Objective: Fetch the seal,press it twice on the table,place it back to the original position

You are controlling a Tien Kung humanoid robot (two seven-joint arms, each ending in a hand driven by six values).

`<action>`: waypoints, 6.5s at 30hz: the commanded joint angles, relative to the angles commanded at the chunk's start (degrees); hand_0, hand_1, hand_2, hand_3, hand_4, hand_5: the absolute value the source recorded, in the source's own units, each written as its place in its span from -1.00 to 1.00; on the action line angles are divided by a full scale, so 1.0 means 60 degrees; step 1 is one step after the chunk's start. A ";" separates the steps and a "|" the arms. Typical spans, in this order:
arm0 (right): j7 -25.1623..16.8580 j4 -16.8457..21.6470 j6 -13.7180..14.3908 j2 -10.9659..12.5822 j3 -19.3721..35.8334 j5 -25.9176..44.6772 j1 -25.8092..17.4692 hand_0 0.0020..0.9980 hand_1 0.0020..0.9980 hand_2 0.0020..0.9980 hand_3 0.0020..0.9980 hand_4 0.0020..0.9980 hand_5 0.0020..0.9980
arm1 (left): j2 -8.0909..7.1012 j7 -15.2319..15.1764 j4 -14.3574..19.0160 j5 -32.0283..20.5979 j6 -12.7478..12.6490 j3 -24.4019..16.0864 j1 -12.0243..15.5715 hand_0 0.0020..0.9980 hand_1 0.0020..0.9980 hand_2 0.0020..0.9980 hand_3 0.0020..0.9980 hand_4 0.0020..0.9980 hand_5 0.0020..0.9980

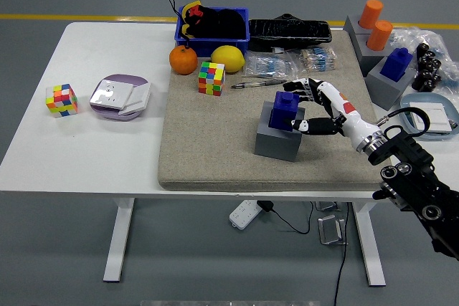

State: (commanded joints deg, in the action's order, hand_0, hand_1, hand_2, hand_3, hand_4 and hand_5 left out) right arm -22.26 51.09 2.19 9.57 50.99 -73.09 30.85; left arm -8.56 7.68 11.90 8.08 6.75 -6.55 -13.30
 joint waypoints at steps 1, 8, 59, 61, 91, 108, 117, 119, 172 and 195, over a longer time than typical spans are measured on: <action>0.0001 0.0002 -0.0010 0.0000 -0.0002 0.0004 -0.0002 0.56 0.56 0.54 0.54 0.84 -1.00 | 0.0000 0.0001 -0.0001 -0.0002 0.0001 0.0002 0.0002 0.63 0.63 0.58 0.67 0.59 -0.20; -0.0020 0.0055 -0.0156 0.0016 -0.0006 0.0002 -0.0014 0.66 0.65 0.65 0.64 0.94 -1.00 | 0.0003 0.0001 0.0000 -0.0001 0.0003 0.0002 0.0012 0.63 0.63 0.57 0.67 0.59 -0.20; 0.0491 0.1326 -0.0758 0.1314 0.7253 -0.0919 -0.3212 0.66 0.53 0.48 0.46 1.00 -0.39 | -0.0014 -0.0004 -0.0011 0.0132 -0.0015 -0.0233 0.0036 0.63 0.63 0.58 0.67 0.59 -0.20; 0.0508 0.1356 -0.0745 0.1292 0.7452 -0.0974 -0.3277 0.66 0.53 0.48 0.46 1.00 -0.39 | -0.0008 -0.0006 -0.0013 0.0129 -0.0018 -0.0247 0.0041 0.63 0.63 0.58 0.67 0.59 -0.20; 0.0780 0.1928 -0.0755 0.1192 0.8659 -0.1132 -0.3615 0.60 0.36 0.34 0.35 1.00 -0.49 | 0.0048 0.0022 -0.0005 0.0182 -0.0127 -0.0286 -0.0105 0.63 0.63 0.57 0.67 0.58 -0.19; 0.0851 0.2234 -0.0790 0.1178 0.8743 -0.1095 -0.3732 0.59 0.31 0.30 0.29 0.95 -0.52 | 0.0044 0.0017 0.0007 0.0174 -0.0134 -0.0284 -0.0123 0.63 0.63 0.57 0.67 0.58 -0.19; 0.0861 0.2308 -0.0797 0.1127 0.8847 -0.1085 -0.3825 0.59 0.30 0.28 0.27 0.91 -0.56 | -0.0018 0.0018 0.0008 0.0180 -0.0138 -0.0228 -0.0168 0.62 0.63 0.57 0.67 0.58 -0.19; 0.0866 0.2301 -0.0797 0.1099 0.8870 -0.1106 -0.3859 0.59 0.30 0.28 0.27 0.91 -0.56 | -0.0030 0.0018 0.0010 0.0174 -0.0137 -0.0209 -0.0178 0.62 0.63 0.57 0.67 0.58 -0.19; 0.1088 0.2017 -0.0926 0.1043 0.8880 -0.1337 -0.3687 0.59 0.29 0.27 0.25 0.84 -0.62 | -0.0052 0.0036 -0.0048 -0.0174 -0.0108 0.0052 -0.0147 0.62 0.63 0.57 0.67 0.57 -0.19; 0.1094 0.2069 -0.0914 0.1058 0.8909 -0.1350 -0.3668 0.58 0.28 0.27 0.25 0.83 -0.63 | -0.0039 0.0034 -0.0048 -0.0117 -0.0111 -0.0024 -0.0168 0.62 0.63 0.57 0.67 0.57 -0.20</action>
State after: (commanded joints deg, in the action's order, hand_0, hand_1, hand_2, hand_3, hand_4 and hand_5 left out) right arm -15.69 63.51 -3.29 15.92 104.45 -81.19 8.85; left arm -8.79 7.88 11.61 7.38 6.08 -6.69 -14.31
